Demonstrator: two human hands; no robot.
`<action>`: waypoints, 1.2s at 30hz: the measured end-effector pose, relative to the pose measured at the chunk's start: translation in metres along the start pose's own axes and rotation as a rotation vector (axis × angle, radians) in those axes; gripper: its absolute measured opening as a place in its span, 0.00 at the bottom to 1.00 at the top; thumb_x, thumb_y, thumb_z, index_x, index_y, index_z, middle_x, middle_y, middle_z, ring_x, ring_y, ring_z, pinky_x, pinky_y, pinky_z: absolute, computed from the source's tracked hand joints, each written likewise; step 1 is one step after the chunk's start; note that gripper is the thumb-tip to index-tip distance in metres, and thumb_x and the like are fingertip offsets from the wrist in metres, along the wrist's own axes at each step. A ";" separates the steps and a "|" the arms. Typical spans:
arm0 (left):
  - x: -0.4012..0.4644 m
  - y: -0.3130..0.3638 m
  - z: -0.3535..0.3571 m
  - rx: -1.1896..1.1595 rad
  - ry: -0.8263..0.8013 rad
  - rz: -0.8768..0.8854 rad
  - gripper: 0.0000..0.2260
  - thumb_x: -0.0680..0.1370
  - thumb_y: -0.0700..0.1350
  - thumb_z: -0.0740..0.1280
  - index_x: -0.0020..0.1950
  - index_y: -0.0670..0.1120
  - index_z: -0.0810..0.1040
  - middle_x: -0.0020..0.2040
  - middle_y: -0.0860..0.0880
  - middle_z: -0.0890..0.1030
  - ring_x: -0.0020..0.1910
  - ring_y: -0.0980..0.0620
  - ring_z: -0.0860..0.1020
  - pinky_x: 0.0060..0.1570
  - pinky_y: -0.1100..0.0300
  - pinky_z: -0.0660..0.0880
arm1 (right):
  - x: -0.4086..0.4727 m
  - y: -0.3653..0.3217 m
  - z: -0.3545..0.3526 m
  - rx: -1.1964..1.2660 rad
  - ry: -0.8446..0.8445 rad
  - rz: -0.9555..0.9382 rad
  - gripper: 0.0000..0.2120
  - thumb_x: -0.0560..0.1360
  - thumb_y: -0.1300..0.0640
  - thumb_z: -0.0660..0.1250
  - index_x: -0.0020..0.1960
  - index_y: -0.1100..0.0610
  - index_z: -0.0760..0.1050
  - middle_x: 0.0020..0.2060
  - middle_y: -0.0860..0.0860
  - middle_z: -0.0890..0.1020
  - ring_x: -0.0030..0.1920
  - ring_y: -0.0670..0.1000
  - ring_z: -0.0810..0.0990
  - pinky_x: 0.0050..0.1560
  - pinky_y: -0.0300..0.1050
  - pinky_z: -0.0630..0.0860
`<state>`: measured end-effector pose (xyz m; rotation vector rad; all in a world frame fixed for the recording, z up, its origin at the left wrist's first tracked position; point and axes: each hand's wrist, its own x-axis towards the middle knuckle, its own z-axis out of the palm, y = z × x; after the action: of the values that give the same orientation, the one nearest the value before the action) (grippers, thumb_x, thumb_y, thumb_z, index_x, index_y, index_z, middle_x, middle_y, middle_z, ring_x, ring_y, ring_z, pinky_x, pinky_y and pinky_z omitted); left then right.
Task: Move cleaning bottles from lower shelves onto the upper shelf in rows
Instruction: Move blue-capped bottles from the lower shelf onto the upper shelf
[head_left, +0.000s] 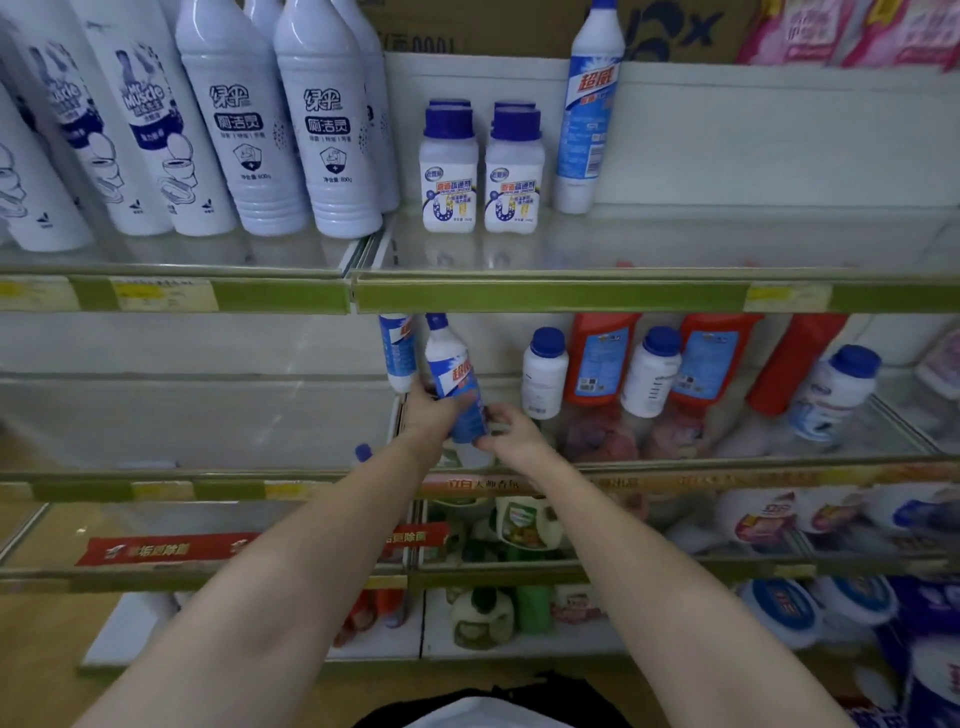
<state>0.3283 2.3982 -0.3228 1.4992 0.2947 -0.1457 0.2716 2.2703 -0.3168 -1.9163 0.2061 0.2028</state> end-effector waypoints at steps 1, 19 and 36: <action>-0.008 0.002 0.001 -0.038 -0.013 -0.017 0.20 0.74 0.40 0.76 0.62 0.45 0.71 0.58 0.44 0.80 0.56 0.42 0.81 0.56 0.42 0.80 | -0.004 0.001 -0.004 0.005 -0.003 0.009 0.27 0.75 0.63 0.74 0.71 0.58 0.69 0.67 0.53 0.77 0.62 0.51 0.76 0.62 0.43 0.71; -0.188 -0.047 0.106 0.048 -0.124 -0.190 0.21 0.77 0.48 0.73 0.65 0.41 0.73 0.56 0.44 0.82 0.46 0.50 0.82 0.39 0.56 0.77 | -0.142 0.090 -0.102 0.058 -0.075 0.043 0.26 0.65 0.54 0.83 0.60 0.55 0.77 0.51 0.51 0.85 0.49 0.49 0.84 0.55 0.52 0.81; -0.253 -0.049 0.132 -0.085 -0.291 -0.252 0.13 0.79 0.48 0.68 0.54 0.38 0.80 0.43 0.42 0.84 0.41 0.45 0.82 0.52 0.51 0.79 | -0.212 0.131 -0.145 0.482 -0.462 0.243 0.26 0.65 0.56 0.74 0.62 0.60 0.78 0.51 0.58 0.84 0.47 0.55 0.82 0.49 0.50 0.80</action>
<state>0.0866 2.2416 -0.2930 1.3322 0.2504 -0.5406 0.0406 2.0986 -0.3353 -1.3217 0.1571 0.6860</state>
